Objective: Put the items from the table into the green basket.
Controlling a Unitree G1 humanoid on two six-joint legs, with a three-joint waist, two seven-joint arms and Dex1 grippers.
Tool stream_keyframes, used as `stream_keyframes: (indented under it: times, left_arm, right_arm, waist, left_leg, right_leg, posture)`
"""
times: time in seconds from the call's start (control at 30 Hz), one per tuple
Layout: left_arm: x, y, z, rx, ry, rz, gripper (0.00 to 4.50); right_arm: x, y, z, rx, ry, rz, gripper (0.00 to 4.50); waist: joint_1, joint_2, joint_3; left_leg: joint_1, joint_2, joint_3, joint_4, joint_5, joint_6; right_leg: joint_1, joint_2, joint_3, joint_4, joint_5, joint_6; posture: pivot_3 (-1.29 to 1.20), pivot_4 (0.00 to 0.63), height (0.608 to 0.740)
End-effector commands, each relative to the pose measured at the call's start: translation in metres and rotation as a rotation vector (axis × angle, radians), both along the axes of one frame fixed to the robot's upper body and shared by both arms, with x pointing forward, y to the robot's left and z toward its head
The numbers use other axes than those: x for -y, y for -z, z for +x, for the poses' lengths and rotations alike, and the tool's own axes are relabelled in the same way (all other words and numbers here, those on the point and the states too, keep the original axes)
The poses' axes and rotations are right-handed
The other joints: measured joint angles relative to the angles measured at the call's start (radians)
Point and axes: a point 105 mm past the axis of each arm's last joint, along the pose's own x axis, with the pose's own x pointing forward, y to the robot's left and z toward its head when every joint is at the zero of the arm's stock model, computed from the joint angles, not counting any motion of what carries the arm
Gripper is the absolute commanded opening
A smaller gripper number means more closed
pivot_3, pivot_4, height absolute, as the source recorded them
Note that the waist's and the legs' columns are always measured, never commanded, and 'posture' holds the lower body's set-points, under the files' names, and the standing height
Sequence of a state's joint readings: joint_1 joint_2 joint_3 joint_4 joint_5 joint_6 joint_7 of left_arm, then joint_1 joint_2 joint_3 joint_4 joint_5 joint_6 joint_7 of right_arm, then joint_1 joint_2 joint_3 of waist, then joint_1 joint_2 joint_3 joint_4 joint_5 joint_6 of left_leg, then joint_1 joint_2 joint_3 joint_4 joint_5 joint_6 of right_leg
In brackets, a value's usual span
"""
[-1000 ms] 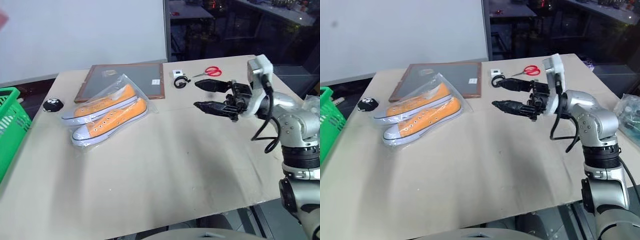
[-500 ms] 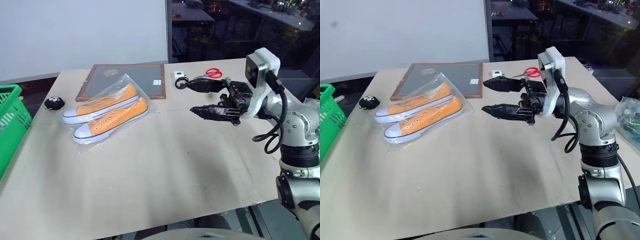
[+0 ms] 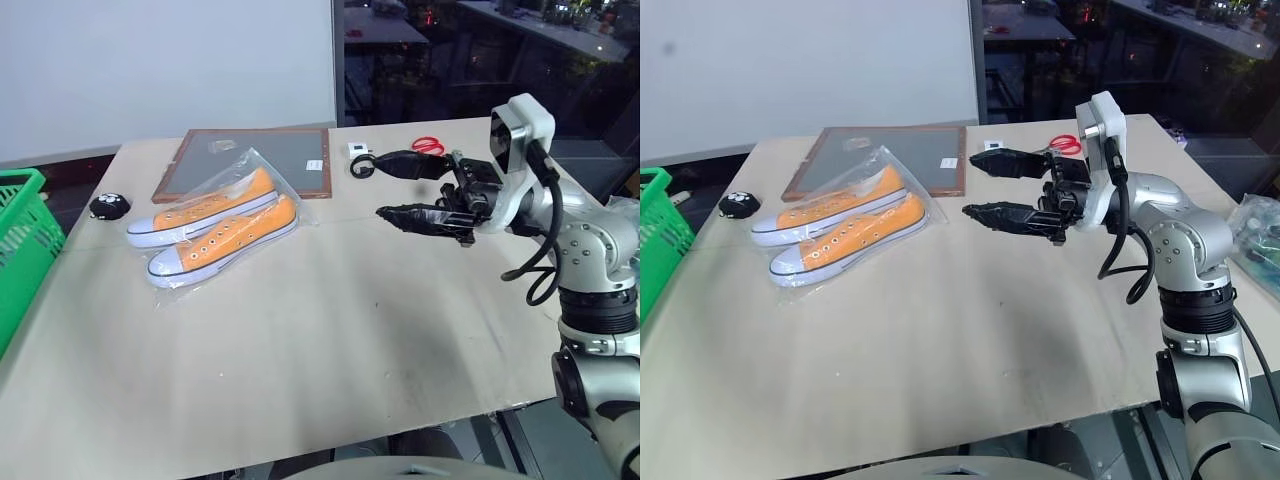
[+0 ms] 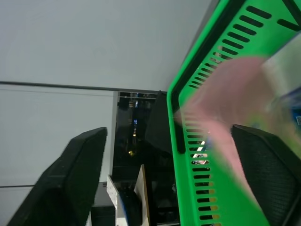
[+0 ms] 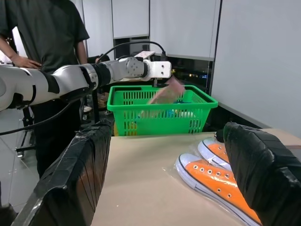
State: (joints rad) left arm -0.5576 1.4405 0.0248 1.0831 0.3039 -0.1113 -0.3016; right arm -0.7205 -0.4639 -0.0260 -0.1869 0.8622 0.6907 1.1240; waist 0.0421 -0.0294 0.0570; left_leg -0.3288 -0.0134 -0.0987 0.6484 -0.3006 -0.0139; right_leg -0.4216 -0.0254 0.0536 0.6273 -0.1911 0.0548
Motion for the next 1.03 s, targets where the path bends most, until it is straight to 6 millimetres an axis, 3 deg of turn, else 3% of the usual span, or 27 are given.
stream_keyframes:
  times: [0.03,0.17,0.3,0.37,0.47,0.53,0.6,0.7,0.9,1.03]
  left_arm:
    - [0.005,-0.008,0.005,0.119,0.047,-0.103,4.43]
    - [0.012,-0.002,0.012,0.166,0.104,-0.198,4.43]
    - [0.039,0.001,0.032,0.299,0.287,-0.416,4.43]
    - [0.074,0.002,0.049,0.376,0.480,-0.588,4.43]
    - [0.151,0.009,0.055,0.396,0.810,-0.792,4.43]
    - [0.201,0.031,0.049,0.384,0.924,-0.939,4.43]
    - [0.241,0.067,0.041,0.313,0.957,-1.095,4.43]
    - [0.277,0.113,0.024,0.201,0.938,-1.230,4.43]
    - [0.296,0.183,0.002,0.059,0.795,-1.297,4.43]
    - [0.312,0.203,-0.007,-0.011,0.814,-1.331,4.43]
  right_arm:
    - [0.002,-0.008,-0.003,0.053,0.006,0.012,4.01]
    - [0.003,-0.008,-0.003,0.049,0.007,0.019,4.01]
    - [0.005,-0.003,0.000,0.044,0.034,0.004,4.01]
    - [0.012,0.011,0.008,0.026,0.103,-0.026,4.01]
    - [0.026,0.038,0.023,0.011,0.240,-0.085,4.01]
    - [0.039,0.066,0.033,0.003,0.348,-0.164,4.01]
    - [0.055,0.098,0.042,-0.007,0.462,-0.265,4.01]
    - [0.071,0.126,0.047,-0.036,0.572,-0.322,4.01]
    - [0.096,0.167,0.043,-0.084,0.737,-0.377,4.01]
    - [0.108,0.183,0.039,-0.094,0.799,-0.419,4.01]
  waist:
    - [0.001,0.000,0.000]
    - [-0.001,0.000,0.000]
    - [-0.002,0.000,0.000]
    - [0.002,0.000,-0.001]
    - [0.004,0.000,-0.001]
    - [0.001,0.000,-0.001]
    - [-0.003,-0.001,-0.002]
    - [-0.009,0.003,-0.003]
    - [-0.006,0.005,-0.002]
    - [-0.007,0.007,-0.003]
  left_leg:
    - [0.000,0.000,0.000,0.000,0.000,0.000]
    - [0.000,0.000,0.000,0.000,0.000,0.000]
    - [0.000,0.000,0.000,0.001,0.000,0.000]
    - [0.000,0.000,0.000,0.001,0.000,0.000]
    - [0.000,-0.001,0.000,0.002,0.000,0.000]
    - [-0.001,-0.002,0.002,0.003,0.000,0.000]
    - [-0.001,-0.003,0.004,0.004,-0.001,0.001]
    - [0.001,-0.003,0.006,0.003,-0.001,0.001]
    - [0.004,0.001,0.007,0.004,-0.001,0.001]
    - [0.009,-0.001,0.011,0.005,-0.001,0.001]
  right_leg:
    - [0.000,0.000,0.000,0.000,0.000,0.000]
    - [0.000,0.000,0.000,0.001,0.002,-0.003]
    - [0.000,0.000,0.000,0.001,0.002,-0.004]
    - [0.000,-0.001,-0.001,0.001,0.002,-0.004]
    - [0.001,-0.004,-0.001,0.000,0.003,-0.004]
    - [0.001,-0.006,0.000,-0.001,0.003,-0.004]
    - [0.001,-0.008,0.002,-0.001,0.003,-0.004]
    - [0.001,-0.006,0.004,0.000,0.003,-0.004]
    - [0.004,0.000,0.006,0.001,0.000,-0.002]
    - [0.014,0.000,0.011,-0.001,-0.001,-0.006]
  posture:
    - [0.15,0.000,0.740]
    - [0.15,0.000,0.740]
    - [0.14,0.000,0.740]
    - [0.15,0.000,0.740]
    - [0.15,0.000,0.740]
    - [0.15,0.000,0.740]
    - [0.14,0.000,0.740]
    - [0.12,0.000,0.740]
    - [0.09,0.000,0.740]
    - [0.07,0.000,0.740]
